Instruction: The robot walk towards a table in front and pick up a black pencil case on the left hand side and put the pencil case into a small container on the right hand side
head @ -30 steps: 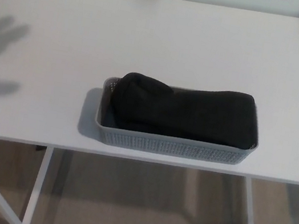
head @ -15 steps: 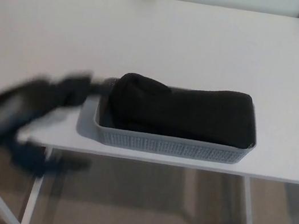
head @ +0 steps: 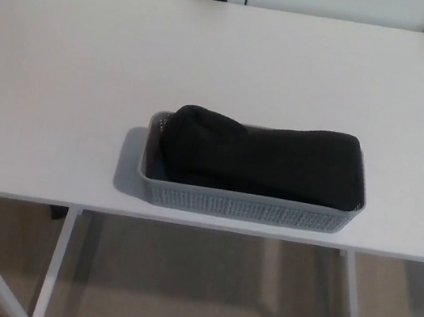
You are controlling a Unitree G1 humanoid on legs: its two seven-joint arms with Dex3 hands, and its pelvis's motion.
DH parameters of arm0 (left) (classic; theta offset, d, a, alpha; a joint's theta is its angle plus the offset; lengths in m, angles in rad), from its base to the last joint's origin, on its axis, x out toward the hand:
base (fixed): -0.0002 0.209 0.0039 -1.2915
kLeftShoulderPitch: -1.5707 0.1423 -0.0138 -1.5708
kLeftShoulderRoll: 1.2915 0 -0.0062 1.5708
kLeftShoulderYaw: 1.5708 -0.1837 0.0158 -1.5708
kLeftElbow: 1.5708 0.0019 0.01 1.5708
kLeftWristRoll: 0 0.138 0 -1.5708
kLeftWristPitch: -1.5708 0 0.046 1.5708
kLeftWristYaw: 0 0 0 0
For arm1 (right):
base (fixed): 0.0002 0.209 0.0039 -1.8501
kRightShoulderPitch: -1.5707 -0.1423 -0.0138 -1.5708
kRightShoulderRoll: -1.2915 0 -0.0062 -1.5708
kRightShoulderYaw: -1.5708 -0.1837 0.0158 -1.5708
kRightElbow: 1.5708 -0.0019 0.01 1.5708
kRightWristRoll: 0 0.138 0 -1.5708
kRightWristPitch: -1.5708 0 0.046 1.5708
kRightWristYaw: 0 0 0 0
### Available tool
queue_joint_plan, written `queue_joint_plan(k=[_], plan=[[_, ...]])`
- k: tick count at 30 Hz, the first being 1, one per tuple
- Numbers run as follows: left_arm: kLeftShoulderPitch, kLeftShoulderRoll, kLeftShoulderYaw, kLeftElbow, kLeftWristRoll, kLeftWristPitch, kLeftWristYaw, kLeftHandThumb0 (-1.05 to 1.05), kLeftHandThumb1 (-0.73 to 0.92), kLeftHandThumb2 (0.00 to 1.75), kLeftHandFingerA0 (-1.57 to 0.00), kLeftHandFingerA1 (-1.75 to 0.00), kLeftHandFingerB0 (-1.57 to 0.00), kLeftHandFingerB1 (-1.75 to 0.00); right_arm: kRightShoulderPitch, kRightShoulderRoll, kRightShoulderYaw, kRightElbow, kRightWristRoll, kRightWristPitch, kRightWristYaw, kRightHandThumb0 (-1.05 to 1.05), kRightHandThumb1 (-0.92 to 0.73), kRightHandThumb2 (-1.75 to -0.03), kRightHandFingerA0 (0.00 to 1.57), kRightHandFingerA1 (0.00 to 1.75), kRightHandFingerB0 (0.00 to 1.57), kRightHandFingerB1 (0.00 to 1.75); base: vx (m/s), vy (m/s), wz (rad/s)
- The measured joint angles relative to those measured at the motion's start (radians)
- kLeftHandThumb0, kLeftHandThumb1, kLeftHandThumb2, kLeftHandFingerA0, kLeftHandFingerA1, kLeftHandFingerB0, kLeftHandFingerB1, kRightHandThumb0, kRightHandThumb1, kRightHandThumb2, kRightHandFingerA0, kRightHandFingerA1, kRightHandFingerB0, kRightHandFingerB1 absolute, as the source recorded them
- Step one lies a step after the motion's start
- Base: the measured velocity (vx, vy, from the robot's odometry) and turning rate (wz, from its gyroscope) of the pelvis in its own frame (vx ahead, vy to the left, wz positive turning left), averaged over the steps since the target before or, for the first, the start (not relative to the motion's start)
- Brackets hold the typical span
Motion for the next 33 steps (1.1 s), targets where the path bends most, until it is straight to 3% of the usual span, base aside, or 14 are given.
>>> queue_joint_plan(k=[5,6,8,9,10,16,17,18,19,21,22,28,29,33], plan=[[0.001,0.029,-0.031,0.181,0.020,-0.079,0.053,-0.76,0.53,0.92,0.00,-0.27,-0.11,-0.23,0.020,0.024,-0.043,-0.020,0.020,-0.007,-0.001,-0.41,-0.66,-0.74,0.18,0.43,0.07,0.33,0.00,0.000,0.00],[-0.018,0.034,-0.041,0.233,0.024,-0.095,0.069,-0.73,0.67,0.61,-0.03,-0.25,-0.05,-0.23,0.024,0.031,-0.051,-0.025,0.026,-0.009,-0.001,-0.41,-0.67,-0.73,0.18,0.43,0.07,0.33,0.00,0.000,0.00],[-0.064,0.040,-0.052,0.319,0.029,-0.121,0.094,-0.69,0.51,0.84,-0.04,-0.24,-0.03,-0.22,0.028,0.043,-0.065,-0.031,0.034,-0.012,-0.001,-0.41,-0.66,-0.73,0.18,0.44,0.08,0.32,0.00,0.000,0.00],[-0.088,0.040,-0.051,0.354,0.029,-0.131,0.105,-0.68,0.69,0.60,-0.02,-0.25,-0.01,-0.23,0.029,0.047,-0.070,-0.033,0.036,-0.014,-0.001,-0.33,-0.74,-0.63,0.21,0.40,0.08,0.26,0.00,0.000,0.00],[-0.122,0.033,-0.044,0.401,0.024,-0.142,0.117,-0.68,0.52,0.87,0.00,-0.19,-0.02,-0.22,0.030,0.052,-0.076,-0.036,0.040,-0.015,-0.001,-0.34,-0.74,-0.64,0.22,0.41,0.08,0.26,0.00,0.000,0.00],[-0.336,-0.059,0.070,0.652,-0.038,-0.156,0.171,-0.64,0.73,0.61,-0.02,-0.25,-0.03,-0.25,0.028,0.073,-0.093,-0.037,0.050,-0.017,0.001,-0.33,-0.73,-0.64,0.22,0.42,0.08,0.26,0.00,0.000,0.00],[-0.368,-0.069,0.083,0.701,-0.044,-0.164,0.181,-0.82,0.55,0.89,-0.03,-0.42,-0.03,-0.35,0.028,0.077,-0.095,-0.037,0.051,-0.017,0.002,-0.35,-0.73,-0.64,0.22,0.42,0.07,0.24,0.00,0.000,0.00],[-0.391,-0.075,0.091,0.735,-0.049,-0.170,0.189,-0.73,0.68,0.64,-0.12,-0.28,-0.09,-0.21,0.028,0.078,-0.098,-0.036,0.052,-0.017,0.002,-0.35,-0.74,-0.64,0.24,0.42,0.08,0.26,0.00,0.000,0.00],[-0.410,-0.080,0.098,0.767,-0.053,-0.177,0.196,-0.74,0.57,0.94,-0.04,-0.40,-0.04,-0.31,0.027,0.079,-0.100,-0.036,0.054,-0.017,0.002,-0.36,-0.73,-0.64,0.24,0.42,0.08,0.25,0.00,0.000,0.00],[-0.451,-0.084,0.107,0.843,-0.061,-0.199,0.215,-0.79,0.58,0.93,-0.05,-0.41,0.00,-0.25,0.022,0.079,-0.107,-0.036,0.056,-0.017,0.002,-0.36,-0.73,-0.65,0.22,0.41,0.06,0.23,0.00,0.000,0.00],[-0.468,-0.084,0.114,0.885,-0.065,-0.216,0.227,-0.74,0.72,0.63,-0.12,-0.27,-0.07,-0.22,0.016,0.080,-0.112,-0.033,0.059,-0.017,0.002,-0.37,-0.73,-0.65,0.21,0.41,0.06,0.22,0.00,0.000,0.00],[-0.501,-0.084,0.144,1.020,-0.084,-0.322,0.283,-0.78,0.57,0.91,-0.05,-0.41,0.00,-0.27,-0.004,0.081,-0.130,-0.024,0.072,-0.022,0.003,-0.38,-0.73,-0.65,0.20,0.40,0.06,0.22,0.00,0.000,0.00],[-0.502,-0.083,0.145,1.031,-0.085,-0.334,0.287,-0.36,0.43,1.00,0.00,-0.48,0.00,-0.48,-0.005,0.081,-0.132,-0.022,0.073,-0.022,0.004,-0.41,-0.71,-0.71,0.20,0.42,0.07,0.22,0.00,0.000,0.00],[-0.504,-0.081,0.145,1.075,-0.091,-0.393,0.308,-0.36,0.42,0.99,0.00,-0.48,0.00,-0.48,-0.004,0.083,-0.137,-0.018,0.076,-0.025,0.004,-0.38,-0.74,-0.64,0.20,0.40,0.06,0.22,0.00,0.000,0.00]])
